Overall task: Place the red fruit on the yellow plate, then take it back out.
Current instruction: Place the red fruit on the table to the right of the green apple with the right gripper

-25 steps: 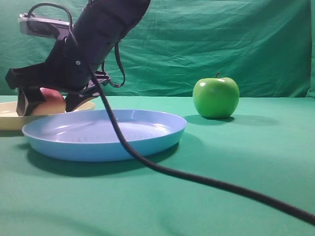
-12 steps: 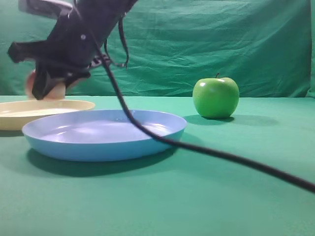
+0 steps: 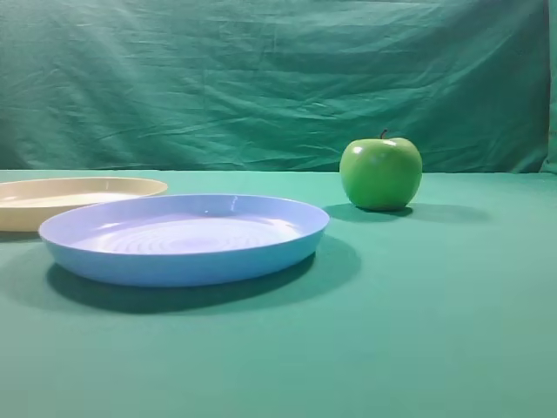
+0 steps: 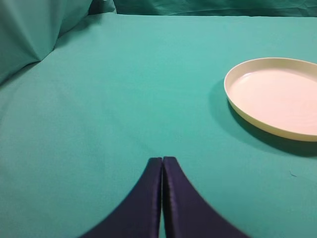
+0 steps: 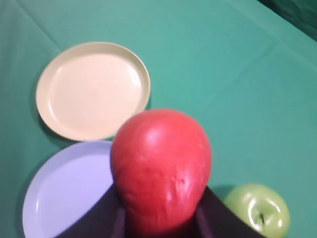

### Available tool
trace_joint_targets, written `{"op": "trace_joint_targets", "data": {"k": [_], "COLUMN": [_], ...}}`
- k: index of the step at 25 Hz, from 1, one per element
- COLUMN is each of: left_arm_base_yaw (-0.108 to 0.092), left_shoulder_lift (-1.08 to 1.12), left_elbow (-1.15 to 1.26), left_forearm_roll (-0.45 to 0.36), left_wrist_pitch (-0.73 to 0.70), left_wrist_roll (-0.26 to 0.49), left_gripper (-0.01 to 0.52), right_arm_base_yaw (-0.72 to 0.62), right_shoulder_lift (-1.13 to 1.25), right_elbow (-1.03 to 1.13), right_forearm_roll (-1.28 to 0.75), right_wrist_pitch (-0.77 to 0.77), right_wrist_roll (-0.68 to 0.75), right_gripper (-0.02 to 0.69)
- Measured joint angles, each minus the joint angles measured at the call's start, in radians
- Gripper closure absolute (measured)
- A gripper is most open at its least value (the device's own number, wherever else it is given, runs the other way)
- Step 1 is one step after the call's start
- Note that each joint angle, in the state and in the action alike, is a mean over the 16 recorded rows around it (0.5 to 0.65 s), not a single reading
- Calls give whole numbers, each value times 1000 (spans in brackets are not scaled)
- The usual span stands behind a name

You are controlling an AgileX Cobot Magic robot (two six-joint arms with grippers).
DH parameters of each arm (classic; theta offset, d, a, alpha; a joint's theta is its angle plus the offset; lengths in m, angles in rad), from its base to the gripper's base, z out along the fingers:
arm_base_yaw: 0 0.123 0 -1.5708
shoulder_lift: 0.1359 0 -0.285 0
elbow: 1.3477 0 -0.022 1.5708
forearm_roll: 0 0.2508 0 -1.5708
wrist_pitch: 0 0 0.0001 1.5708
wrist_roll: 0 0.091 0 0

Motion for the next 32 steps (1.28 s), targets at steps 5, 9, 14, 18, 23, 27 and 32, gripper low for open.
{"op": "trace_joint_targets", "data": {"k": [5, 9, 14, 18, 23, 27, 32], "left_arm_base_yaw": [0, 0, 0, 0, 0, 0, 0], "left_shoulder_lift": [0, 0, 0, 0, 0, 0, 0], "left_elbow": [0, 0, 0, 0, 0, 0, 0], "left_forearm_roll": [0, 0, 0, 0, 0, 0, 0], "left_wrist_pitch": [0, 0, 0, 0, 0, 0, 0], "left_wrist_roll": [0, 0, 0, 0, 0, 0, 0], "left_gripper": [514, 514, 514, 514, 514, 514, 514], "right_arm_base_yaw": [-78, -135, -178, -192, -197, -198, -199], "right_shoulder_lift": [-201, -323, -411, -433, -406, -354, -280], "right_elbow": [309, 552, 806, 962, 1086, 1134, 1146], "right_forearm_roll": [-27, -28, -26, -24, -21, -19, -5], "right_wrist_pitch": [-95, -203, -365, -516, -694, -799, -866], "right_wrist_roll": [35, 47, 51, 51, 51, 51, 51], "right_gripper": [478, 478, 478, 478, 470, 427, 311]}}
